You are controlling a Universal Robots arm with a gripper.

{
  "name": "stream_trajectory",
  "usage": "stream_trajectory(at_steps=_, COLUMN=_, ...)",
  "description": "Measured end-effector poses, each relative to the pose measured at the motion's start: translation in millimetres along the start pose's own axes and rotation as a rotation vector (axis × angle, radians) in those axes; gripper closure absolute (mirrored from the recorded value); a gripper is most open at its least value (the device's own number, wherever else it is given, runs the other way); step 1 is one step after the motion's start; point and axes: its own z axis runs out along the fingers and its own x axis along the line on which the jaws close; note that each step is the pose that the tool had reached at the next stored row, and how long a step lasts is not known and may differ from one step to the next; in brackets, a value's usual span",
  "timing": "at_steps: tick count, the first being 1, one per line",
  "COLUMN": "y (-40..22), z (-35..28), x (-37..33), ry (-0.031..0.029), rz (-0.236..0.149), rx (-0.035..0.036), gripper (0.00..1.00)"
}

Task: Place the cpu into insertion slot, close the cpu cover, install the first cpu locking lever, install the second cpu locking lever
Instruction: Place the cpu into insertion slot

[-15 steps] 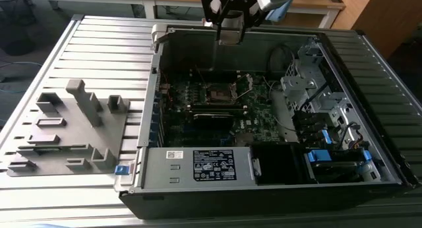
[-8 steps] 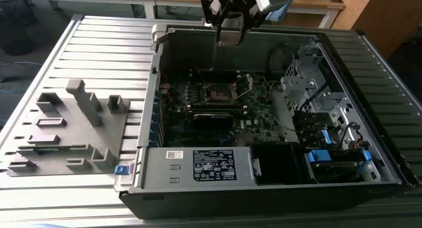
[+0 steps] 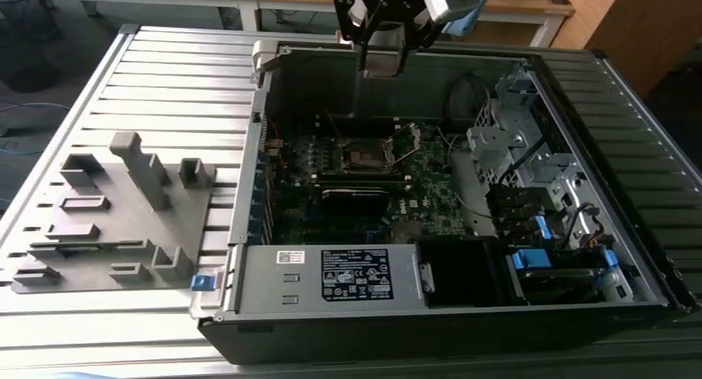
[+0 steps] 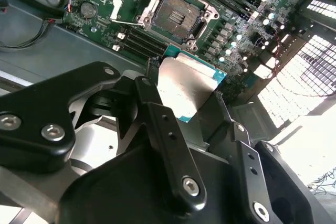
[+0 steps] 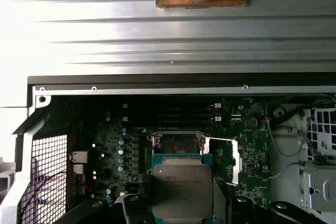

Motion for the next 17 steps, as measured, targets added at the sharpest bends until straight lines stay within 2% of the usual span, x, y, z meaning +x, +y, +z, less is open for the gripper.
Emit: stream_trajectory(at_steps=17, y=-0.4, z=4.3, x=-0.1, ry=0.0000, rz=0.000, rx=0.0000, gripper=0.46)
